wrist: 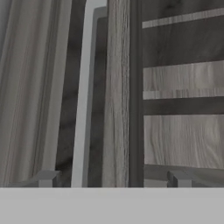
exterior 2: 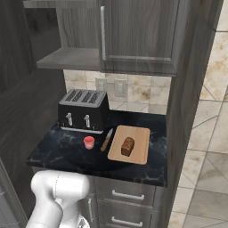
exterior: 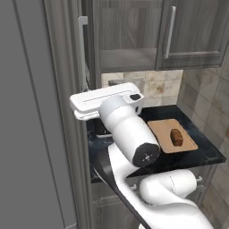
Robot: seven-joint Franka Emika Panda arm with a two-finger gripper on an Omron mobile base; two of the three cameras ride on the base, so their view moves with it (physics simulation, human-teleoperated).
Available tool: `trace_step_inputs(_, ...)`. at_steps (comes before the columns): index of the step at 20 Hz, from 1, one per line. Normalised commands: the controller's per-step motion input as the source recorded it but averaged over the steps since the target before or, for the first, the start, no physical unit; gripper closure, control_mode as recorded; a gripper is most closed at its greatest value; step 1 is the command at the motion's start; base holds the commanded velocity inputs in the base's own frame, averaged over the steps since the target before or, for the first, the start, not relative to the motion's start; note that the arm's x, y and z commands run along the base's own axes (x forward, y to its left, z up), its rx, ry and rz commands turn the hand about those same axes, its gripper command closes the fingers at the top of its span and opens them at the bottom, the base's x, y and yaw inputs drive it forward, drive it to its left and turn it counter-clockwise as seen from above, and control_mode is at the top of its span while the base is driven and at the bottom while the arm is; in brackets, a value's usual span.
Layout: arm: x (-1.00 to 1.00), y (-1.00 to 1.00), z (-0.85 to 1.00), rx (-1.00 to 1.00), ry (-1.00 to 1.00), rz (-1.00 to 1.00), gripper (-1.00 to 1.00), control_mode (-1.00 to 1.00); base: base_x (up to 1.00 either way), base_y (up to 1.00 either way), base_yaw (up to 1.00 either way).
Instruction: Pick the bread, place it on the cutting board, pick the jam, place it on the counter, and close the cabinet.
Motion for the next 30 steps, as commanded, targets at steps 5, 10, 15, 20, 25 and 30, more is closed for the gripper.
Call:
trace_step_inputs(5,0.18,0.13,-0.06,0.00,0.00,0.00,-1.00,-1.00,0.00,0.00,0.00)
trace_step_inputs(10,0.30,0.02,0.00,0.00,0.00,0.00,-1.00,-1.00,0.00,0.00,0.00)
trace_step_inputs(15,0.45,-0.11,0.00,0.00,0.00,0.00,-1.00,-1.00,0.00,0.00,0.00)
trace_step_inputs(20,0.41,-0.32,0.00,0.00,0.00,0.00,-1.00,-1.00,0.00,0.00,0.00)
trace_step_inputs(25,0.32,-0.43,0.00,0.00,0.00,0.00,-1.00,-1.00,0.00,0.00,0.00)
trace_step_inputs(30,0.22,-0.47,0.00,0.00,0.00,0.00,-1.00,-1.00,0.00,0.00,0.00)
